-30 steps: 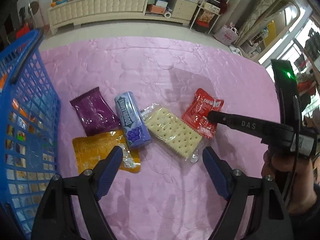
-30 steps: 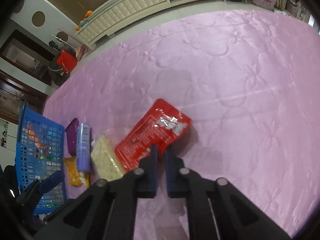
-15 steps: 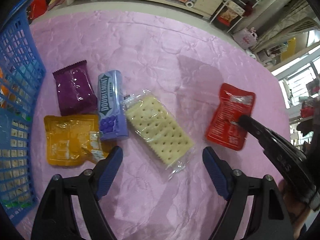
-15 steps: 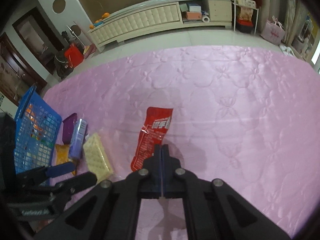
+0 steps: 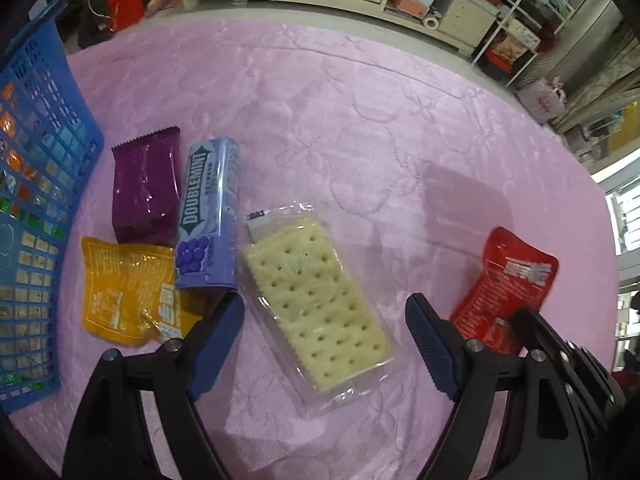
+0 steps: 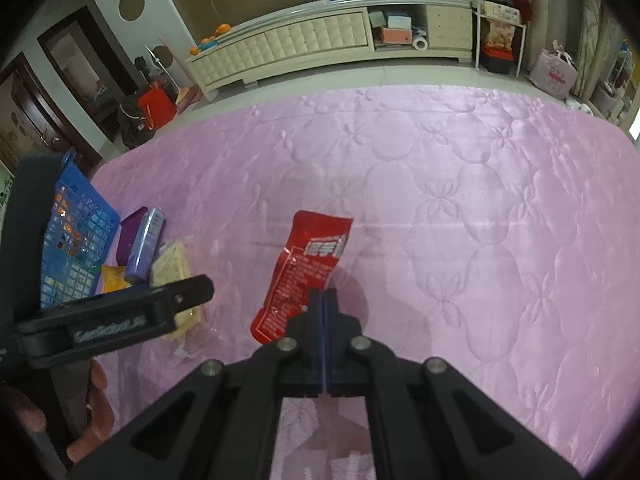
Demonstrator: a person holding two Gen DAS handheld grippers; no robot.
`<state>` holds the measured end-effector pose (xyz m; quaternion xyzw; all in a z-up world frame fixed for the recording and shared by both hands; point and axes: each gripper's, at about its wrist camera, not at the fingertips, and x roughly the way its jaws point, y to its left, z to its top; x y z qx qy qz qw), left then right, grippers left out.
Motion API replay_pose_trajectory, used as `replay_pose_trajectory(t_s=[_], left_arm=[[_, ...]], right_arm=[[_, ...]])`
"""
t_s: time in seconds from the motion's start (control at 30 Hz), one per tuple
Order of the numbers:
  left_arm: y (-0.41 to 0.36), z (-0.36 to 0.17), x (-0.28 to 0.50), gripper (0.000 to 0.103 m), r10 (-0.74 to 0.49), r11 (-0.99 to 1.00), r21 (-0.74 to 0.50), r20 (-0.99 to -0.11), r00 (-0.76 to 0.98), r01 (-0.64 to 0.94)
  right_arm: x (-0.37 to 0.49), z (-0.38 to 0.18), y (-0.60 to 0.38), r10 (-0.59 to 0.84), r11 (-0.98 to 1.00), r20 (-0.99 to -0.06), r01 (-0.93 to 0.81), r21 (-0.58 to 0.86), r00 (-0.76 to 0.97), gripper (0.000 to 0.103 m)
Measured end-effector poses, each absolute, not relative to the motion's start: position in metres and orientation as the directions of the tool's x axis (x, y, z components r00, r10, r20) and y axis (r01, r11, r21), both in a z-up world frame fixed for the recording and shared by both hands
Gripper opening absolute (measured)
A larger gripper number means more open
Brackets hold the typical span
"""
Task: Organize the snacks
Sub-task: 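Grasp the cracker pack with the left tool while the right tool holds the red packet, then carry the cracker pack and red packet toward the blue basket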
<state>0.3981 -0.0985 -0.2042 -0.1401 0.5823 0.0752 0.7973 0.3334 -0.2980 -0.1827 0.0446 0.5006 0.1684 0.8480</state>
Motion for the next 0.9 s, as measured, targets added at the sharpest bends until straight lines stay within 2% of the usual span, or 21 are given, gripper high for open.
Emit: replay_pose_trajectory(t_s=[0.13,0.23,0.27,0.33,0.53,0.9], left_arm=[[-0.115,-0.208,0.410,0.080,0.032,0.966,-0.040,-0.961,0.274,-0.256],[-0.121,-0.210,0.411,0.078,0.053,0.969,-0.016,-0.961,0.272,-0.245],[-0.122,-0.209,0.411,0.076,0.051,0.970,-0.017,-0.961,0.273,-0.243],[-0.122,-0.208,0.411,0.063,0.047,0.975,-0.016,-0.960,0.276,-0.222],[-0.124,-0.205,0.392,0.048,0.019,0.983,-0.036,-0.955,0.296,-0.178],[-0.138,-0.204,0.338,0.046,-0.115,0.992,-0.127,-0.945,0.308,-0.019]], right_arm=[[0.330,-0.184,-0.303,0.337,0.938,-0.832,-0.236,0.255,0.441,0.003],[0.328,-0.184,-0.305,0.347,0.935,-0.828,-0.230,0.269,0.441,0.003],[0.327,-0.184,-0.305,0.350,0.934,-0.827,-0.231,0.273,0.440,0.003],[0.325,-0.185,-0.305,0.355,0.932,-0.827,-0.234,0.276,0.436,0.003],[0.319,-0.185,-0.304,0.374,0.925,-0.822,-0.229,0.302,0.428,0.003],[0.283,-0.171,-0.298,0.368,0.926,-0.830,-0.246,0.286,0.420,0.003]])
